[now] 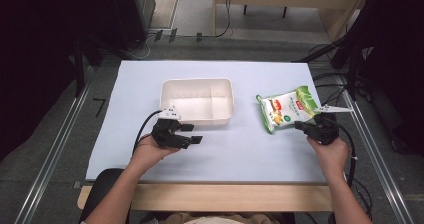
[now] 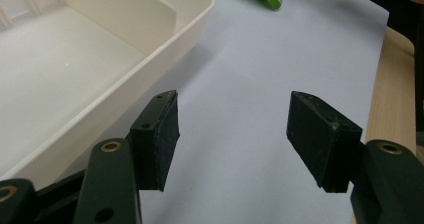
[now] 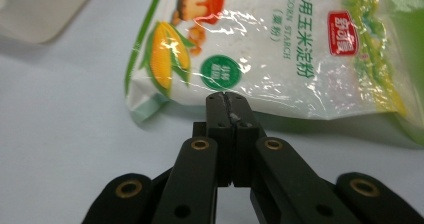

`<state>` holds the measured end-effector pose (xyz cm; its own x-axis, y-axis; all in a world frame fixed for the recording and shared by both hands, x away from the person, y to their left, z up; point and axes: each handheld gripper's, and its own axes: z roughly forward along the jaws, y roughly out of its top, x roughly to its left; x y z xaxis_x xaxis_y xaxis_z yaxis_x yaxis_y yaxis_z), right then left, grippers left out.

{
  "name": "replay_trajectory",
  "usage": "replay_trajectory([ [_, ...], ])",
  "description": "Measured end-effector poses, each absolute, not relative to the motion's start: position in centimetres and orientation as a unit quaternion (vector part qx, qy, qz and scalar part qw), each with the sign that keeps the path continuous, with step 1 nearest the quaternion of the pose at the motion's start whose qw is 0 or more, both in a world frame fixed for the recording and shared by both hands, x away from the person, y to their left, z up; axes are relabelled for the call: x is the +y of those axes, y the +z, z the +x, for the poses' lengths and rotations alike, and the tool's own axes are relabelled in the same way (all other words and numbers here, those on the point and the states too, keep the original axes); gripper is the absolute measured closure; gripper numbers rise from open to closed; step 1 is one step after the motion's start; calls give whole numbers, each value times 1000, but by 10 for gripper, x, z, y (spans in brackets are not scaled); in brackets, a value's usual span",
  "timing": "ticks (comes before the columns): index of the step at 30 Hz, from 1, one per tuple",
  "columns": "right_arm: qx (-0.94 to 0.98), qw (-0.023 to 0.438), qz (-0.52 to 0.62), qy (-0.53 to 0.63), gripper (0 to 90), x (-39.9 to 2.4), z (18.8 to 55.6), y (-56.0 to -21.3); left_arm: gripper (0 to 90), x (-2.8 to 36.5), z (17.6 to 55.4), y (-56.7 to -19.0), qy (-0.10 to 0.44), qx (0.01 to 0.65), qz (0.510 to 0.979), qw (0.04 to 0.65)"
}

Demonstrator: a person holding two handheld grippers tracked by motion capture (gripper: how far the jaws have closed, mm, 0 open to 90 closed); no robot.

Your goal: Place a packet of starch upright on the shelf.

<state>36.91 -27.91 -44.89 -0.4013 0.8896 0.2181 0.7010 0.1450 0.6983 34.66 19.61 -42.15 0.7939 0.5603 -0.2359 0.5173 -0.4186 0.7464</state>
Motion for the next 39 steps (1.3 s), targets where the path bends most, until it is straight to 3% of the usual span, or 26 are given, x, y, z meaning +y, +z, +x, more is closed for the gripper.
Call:
replay_trajectory([
  [24, 750, 113, 566, 323, 900, -281, 400, -474, 385, 202, 342, -421, 37, 327, 838, 435],
  [28, 752, 137, 562, 316, 900, -278, 403, -474, 385, 202, 341, -420, 38, 327, 838, 435],
  [39, 749, 125, 562, 329, 900, -278, 435, -475, 385, 203, 341, -421, 40, 329, 837, 435],
])
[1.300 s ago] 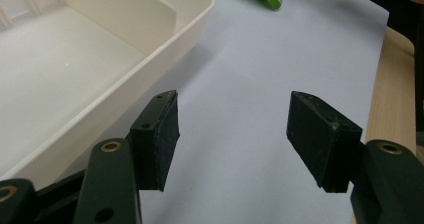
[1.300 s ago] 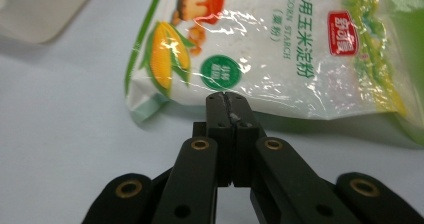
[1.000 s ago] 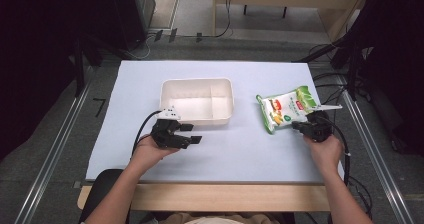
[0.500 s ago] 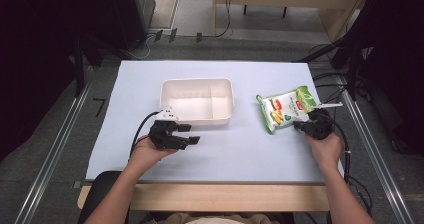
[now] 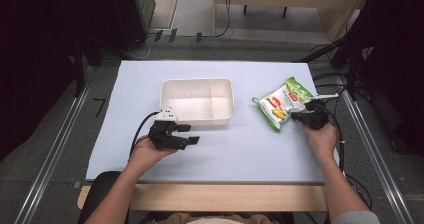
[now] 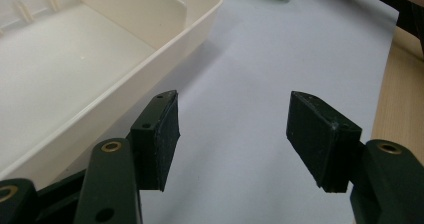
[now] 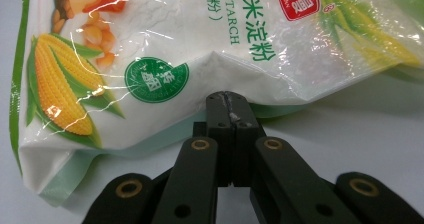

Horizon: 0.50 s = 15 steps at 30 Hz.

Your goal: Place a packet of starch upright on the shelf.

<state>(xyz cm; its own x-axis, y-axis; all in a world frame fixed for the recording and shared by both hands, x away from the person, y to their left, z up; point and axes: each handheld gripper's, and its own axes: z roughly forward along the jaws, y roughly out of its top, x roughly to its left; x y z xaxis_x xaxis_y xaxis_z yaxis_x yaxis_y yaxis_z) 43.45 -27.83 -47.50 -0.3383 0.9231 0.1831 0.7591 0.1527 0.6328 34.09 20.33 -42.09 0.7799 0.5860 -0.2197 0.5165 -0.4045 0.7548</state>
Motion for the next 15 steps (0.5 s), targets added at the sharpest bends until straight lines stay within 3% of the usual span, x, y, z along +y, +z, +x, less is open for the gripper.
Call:
replay_trajectory([
  [15, 752, 121, 545, 352, 900, -263, 466, -468, 386, 212, 334, -421, 48, 339, 834, 433],
])
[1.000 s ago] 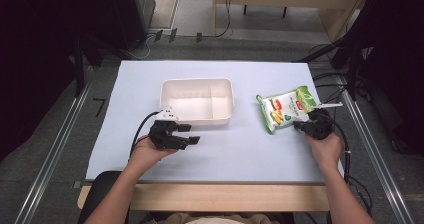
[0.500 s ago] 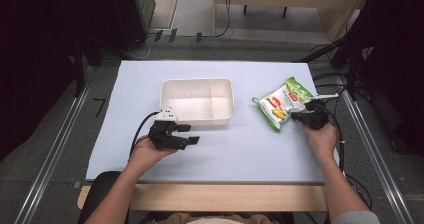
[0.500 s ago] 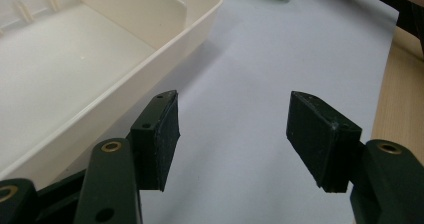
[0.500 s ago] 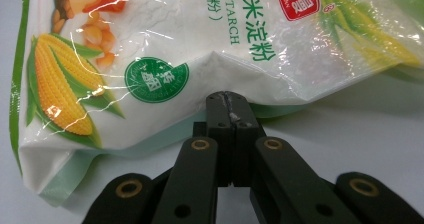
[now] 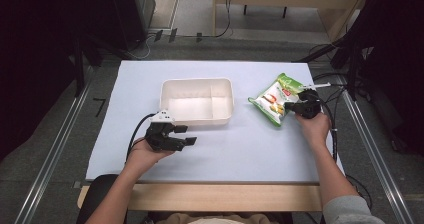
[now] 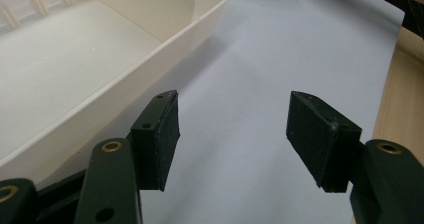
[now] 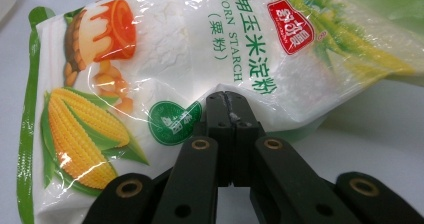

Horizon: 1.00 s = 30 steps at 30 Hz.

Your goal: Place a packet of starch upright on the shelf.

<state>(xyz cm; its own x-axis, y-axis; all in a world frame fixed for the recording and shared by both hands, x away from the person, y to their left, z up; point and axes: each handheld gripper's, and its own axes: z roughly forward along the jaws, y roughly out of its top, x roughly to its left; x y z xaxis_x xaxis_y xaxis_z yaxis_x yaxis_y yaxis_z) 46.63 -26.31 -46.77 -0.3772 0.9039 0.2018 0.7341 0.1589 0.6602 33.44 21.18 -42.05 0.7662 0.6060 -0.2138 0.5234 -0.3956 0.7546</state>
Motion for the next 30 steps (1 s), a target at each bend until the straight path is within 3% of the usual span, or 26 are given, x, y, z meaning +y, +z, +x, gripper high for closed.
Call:
replay_trajectory([
  [9, 758, 135, 531, 354, 900, -257, 446, -447, 386, 213, 333, -420, 46, 341, 831, 437],
  [17, 777, 129, 487, 378, 900, -226, 410, -433, 387, 213, 334, -419, 48, 340, 829, 441],
  [30, 804, 104, 464, 357, 900, -189, 409, -458, 387, 211, 335, -419, 46, 337, 830, 442],
])
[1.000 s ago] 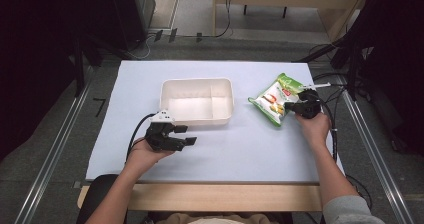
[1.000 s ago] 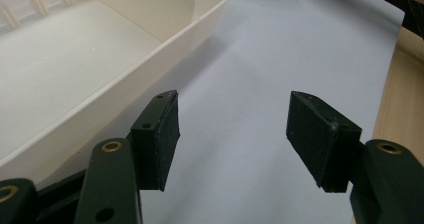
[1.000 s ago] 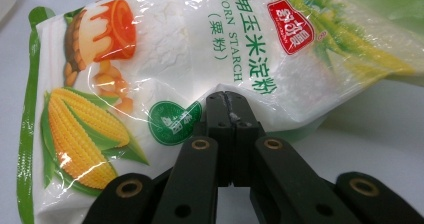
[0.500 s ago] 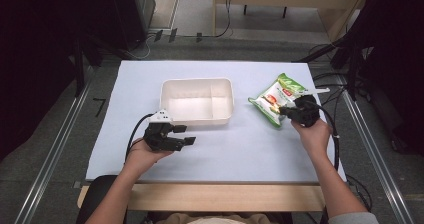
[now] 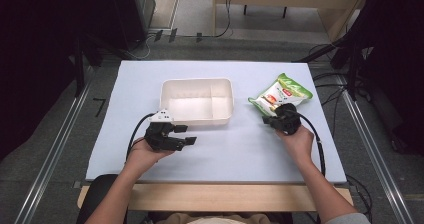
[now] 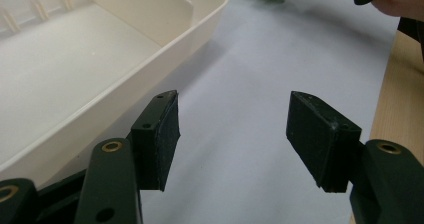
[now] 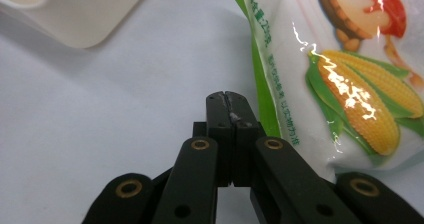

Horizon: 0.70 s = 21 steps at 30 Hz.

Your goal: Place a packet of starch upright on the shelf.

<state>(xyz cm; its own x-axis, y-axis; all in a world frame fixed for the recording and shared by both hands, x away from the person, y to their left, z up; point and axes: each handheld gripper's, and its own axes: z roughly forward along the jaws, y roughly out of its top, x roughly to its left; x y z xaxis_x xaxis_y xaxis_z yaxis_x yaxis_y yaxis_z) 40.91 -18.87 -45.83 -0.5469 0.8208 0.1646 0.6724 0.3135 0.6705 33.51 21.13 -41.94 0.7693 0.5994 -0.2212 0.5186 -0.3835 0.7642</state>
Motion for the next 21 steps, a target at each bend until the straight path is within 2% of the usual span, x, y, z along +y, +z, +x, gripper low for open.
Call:
replay_trajectory([
  [5, 792, 87, 482, 365, 900, -195, 416, -467, 388, 211, 336, -420, 45, 335, 832, 440],
  [8, 806, 106, 469, 346, 900, -192, 414, -468, 388, 211, 336, -419, 45, 334, 831, 442],
  [12, 803, 105, 471, 350, 900, -196, 413, -469, 388, 210, 336, -419, 45, 335, 830, 444],
  [21, 789, 102, 498, 345, 900, -231, 412, -468, 388, 208, 338, -418, 44, 332, 831, 444],
])
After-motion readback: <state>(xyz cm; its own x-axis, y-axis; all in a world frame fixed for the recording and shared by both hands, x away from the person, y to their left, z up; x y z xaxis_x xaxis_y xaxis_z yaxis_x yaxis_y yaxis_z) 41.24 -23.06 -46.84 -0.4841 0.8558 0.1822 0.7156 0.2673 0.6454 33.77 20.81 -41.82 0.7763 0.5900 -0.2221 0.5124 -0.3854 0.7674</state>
